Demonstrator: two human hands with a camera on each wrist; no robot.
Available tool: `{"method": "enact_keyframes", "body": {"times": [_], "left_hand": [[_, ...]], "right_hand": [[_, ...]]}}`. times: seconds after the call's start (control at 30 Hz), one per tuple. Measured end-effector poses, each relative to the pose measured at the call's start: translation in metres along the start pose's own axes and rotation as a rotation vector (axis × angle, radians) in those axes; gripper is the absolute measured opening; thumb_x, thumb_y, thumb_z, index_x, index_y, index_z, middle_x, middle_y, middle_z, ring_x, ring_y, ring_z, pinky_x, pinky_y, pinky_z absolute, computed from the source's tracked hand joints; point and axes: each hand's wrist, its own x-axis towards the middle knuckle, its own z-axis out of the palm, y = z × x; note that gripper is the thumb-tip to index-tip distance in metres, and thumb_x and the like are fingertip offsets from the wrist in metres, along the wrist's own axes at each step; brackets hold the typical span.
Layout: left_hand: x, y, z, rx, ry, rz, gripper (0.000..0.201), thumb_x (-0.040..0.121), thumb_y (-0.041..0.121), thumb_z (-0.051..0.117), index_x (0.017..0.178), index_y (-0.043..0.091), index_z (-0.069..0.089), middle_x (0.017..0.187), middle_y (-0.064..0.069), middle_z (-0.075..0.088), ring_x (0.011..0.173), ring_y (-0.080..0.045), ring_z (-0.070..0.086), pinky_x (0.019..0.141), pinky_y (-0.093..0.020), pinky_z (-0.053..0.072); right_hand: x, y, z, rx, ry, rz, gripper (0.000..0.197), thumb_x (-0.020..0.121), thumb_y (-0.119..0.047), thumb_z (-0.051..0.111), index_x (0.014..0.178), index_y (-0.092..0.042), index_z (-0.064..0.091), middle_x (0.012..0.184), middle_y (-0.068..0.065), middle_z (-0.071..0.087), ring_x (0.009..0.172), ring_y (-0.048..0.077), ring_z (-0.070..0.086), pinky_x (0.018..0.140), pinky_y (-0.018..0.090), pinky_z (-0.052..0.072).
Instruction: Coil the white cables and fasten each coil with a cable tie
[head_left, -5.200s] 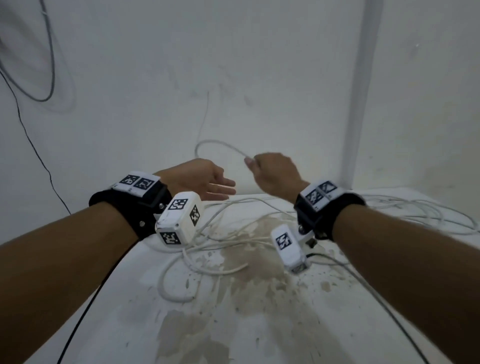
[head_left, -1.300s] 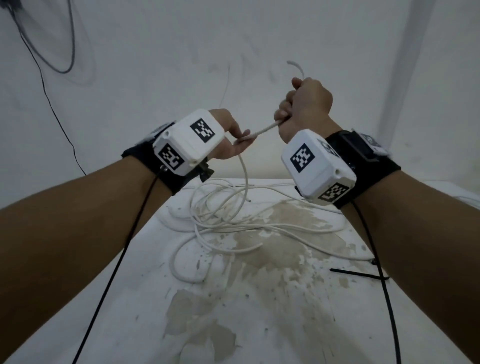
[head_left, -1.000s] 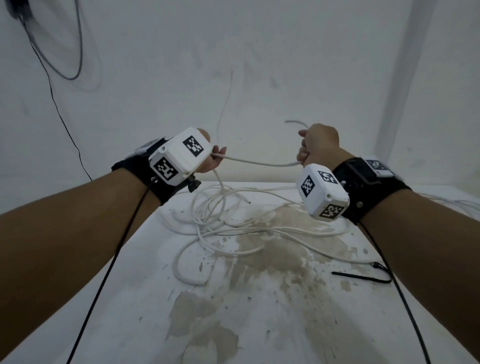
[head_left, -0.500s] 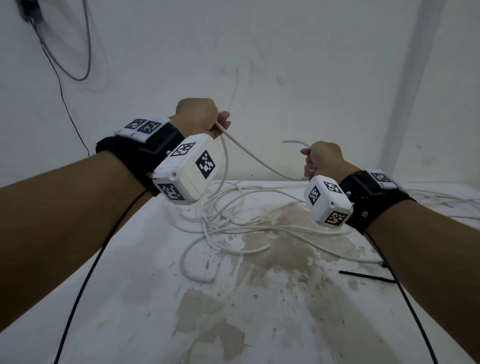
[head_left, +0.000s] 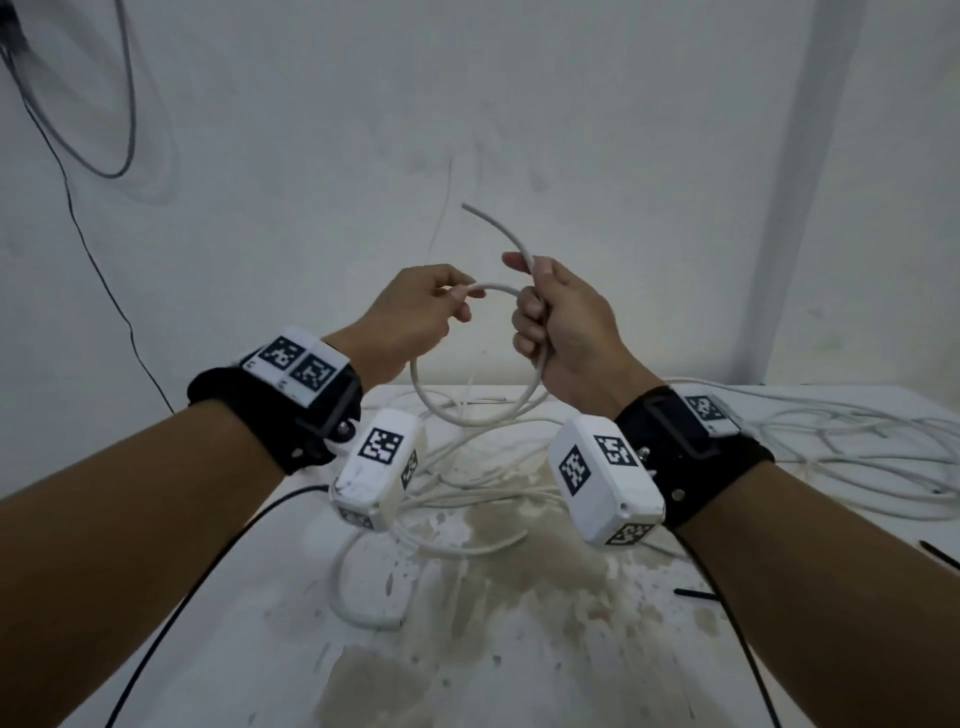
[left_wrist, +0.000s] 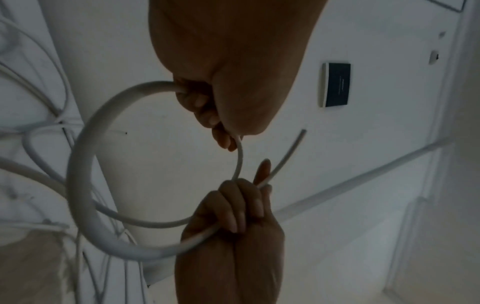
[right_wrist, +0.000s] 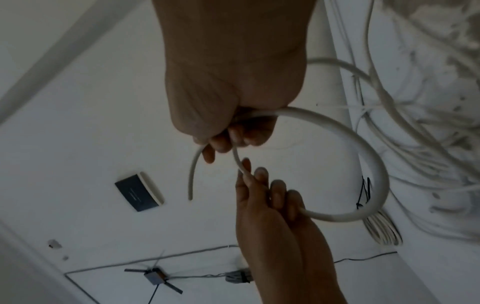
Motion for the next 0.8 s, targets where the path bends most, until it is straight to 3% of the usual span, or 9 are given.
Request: {"method": "enact_keyframes", "body": {"times": [0.13, 0.23, 0.33, 0.47, 0.6, 0.7, 0.77, 0.8], "left_hand": [[0.004, -0.004, 0.004, 0.046, 0.007, 0.12, 0.024, 0.103, 0.016, 0.047, 0.1, 0.015, 0.07, 0.079, 0.003, 0.064, 0.054, 0.005, 0.049, 0.062, -0.021, 0.037], [0.01, -0.01, 0.0, 0.022, 0.04, 0.06, 0.024, 0.102, 0.018, 0.048, 0.095, 0.011, 0.069, 0.08, 0.003, 0.065, 0.062, -0.006, 0.049, 0.066, -0.025, 0.038], [0.011, -0.022, -0.004, -0.082, 0.033, -0.077, 0.023, 0.103, 0.02, 0.047, 0.094, 0.016, 0.067, 0.079, 0.003, 0.064, 0.061, -0.012, 0.046, 0.057, -0.023, 0.037], [0.013, -0.033, -0.002, -0.068, 0.071, -0.056, 0.027, 0.104, 0.018, 0.047, 0.096, 0.017, 0.073, 0.074, 0.006, 0.064, 0.058, -0.009, 0.044, 0.058, -0.022, 0.036], [0.023, -0.026, 0.004, -0.087, 0.107, -0.006, 0.027, 0.103, 0.017, 0.048, 0.097, 0.015, 0.074, 0.072, 0.008, 0.063, 0.061, -0.006, 0.047, 0.067, -0.026, 0.038], [0.029, -0.016, 0.008, -0.104, 0.066, -0.005, 0.025, 0.101, 0.013, 0.049, 0.093, 0.008, 0.072, 0.076, 0.011, 0.063, 0.06, -0.003, 0.048, 0.062, -0.023, 0.037], [0.029, -0.01, 0.01, -0.169, 0.034, 0.008, 0.019, 0.096, 0.01, 0.056, 0.099, 0.001, 0.072, 0.074, 0.012, 0.061, 0.052, 0.002, 0.049, 0.052, -0.015, 0.036], [0.029, -0.009, 0.013, -0.194, 0.035, 0.024, 0.016, 0.094, 0.012, 0.06, 0.099, 0.004, 0.073, 0.07, 0.01, 0.06, 0.048, 0.003, 0.049, 0.048, -0.012, 0.035]], "right_hand": [[0.012, 0.019, 0.012, -0.225, 0.093, 0.018, 0.028, 0.107, -0.029, 0.038, 0.12, -0.017, 0.06, 0.046, -0.008, 0.036, 0.04, 0.009, 0.028, 0.039, 0.022, 0.025], [0.018, 0.032, 0.015, -0.292, 0.096, 0.094, 0.036, 0.107, -0.033, 0.034, 0.1, -0.011, 0.061, 0.042, -0.01, 0.036, 0.037, 0.009, 0.026, 0.039, 0.022, 0.023], [0.027, 0.035, 0.011, -0.147, 0.2, 0.107, 0.034, 0.107, -0.032, 0.036, 0.088, -0.012, 0.056, 0.043, -0.009, 0.033, 0.036, 0.008, 0.024, 0.038, 0.023, 0.02], [0.035, 0.034, 0.003, 0.037, 0.176, 0.145, 0.023, 0.105, -0.016, 0.037, 0.098, -0.012, 0.058, 0.055, -0.003, 0.032, 0.043, 0.01, 0.022, 0.042, 0.024, 0.018], [0.036, 0.037, 0.006, -0.082, 0.093, 0.089, 0.024, 0.1, -0.005, 0.038, 0.108, -0.013, 0.059, 0.061, 0.003, 0.05, 0.045, 0.014, 0.032, 0.044, 0.025, 0.029], [0.036, 0.039, 0.004, -0.209, 0.105, 0.042, 0.015, 0.102, -0.009, 0.042, 0.108, -0.014, 0.055, 0.066, 0.002, 0.057, 0.045, 0.011, 0.036, 0.044, 0.024, 0.033], [0.036, 0.04, 0.001, -0.241, 0.121, 0.014, 0.008, 0.102, -0.01, 0.045, 0.103, -0.013, 0.052, 0.068, 0.003, 0.058, 0.043, 0.009, 0.036, 0.043, 0.023, 0.034], [0.035, 0.039, -0.001, -0.248, 0.117, 0.001, 0.006, 0.102, -0.011, 0.046, 0.1, -0.013, 0.052, 0.068, 0.003, 0.058, 0.042, 0.009, 0.036, 0.042, 0.023, 0.033]]}}
